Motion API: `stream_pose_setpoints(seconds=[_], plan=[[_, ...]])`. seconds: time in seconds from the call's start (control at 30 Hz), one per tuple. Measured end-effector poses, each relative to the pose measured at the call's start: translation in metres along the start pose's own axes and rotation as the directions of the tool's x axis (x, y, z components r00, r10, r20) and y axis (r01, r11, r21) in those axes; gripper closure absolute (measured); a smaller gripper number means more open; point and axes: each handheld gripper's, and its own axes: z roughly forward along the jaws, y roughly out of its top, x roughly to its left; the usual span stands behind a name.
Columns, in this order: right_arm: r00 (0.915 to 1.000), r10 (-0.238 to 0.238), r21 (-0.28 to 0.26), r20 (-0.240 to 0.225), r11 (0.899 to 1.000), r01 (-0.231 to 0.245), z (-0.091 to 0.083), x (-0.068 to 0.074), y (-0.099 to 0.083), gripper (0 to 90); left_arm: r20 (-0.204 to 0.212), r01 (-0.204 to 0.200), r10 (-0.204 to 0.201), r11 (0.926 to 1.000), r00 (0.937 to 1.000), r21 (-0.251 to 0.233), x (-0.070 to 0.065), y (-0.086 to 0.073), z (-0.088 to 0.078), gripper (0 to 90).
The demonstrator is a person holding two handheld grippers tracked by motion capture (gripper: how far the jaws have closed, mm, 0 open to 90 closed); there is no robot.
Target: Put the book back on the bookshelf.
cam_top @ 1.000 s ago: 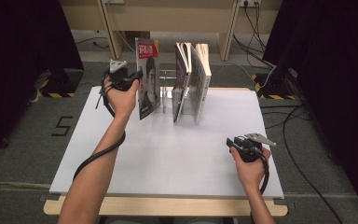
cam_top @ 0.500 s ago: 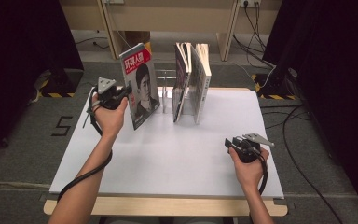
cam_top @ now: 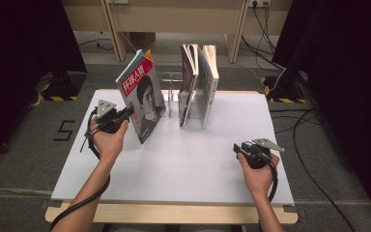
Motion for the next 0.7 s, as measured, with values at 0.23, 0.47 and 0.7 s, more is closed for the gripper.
stream_pose_setpoints(seconds=[0.23,0.47,0.7], plan=[[1.0000,-0.003,0.004,0.000,1.000,0.003,0.000,-0.001,0.000,62.0,0.011,-0.010,0.010,0.9999,0.9999,0.003,-0.004,-0.009,-0.004,85.8],[1.0000,0.007,0.008,0.002,1.000,-0.007,0.001,-0.002,-0.001,61.9,0.024,-0.017,0.017,0.9999,0.9996,0.004,-0.007,-0.013,-0.004,84.2],[1.0000,0.009,0.009,0.002,1.000,-0.009,0.001,-0.002,-0.001,61.9,0.023,-0.016,0.016,0.9999,0.9996,0.001,-0.006,-0.012,-0.001,82.7]])
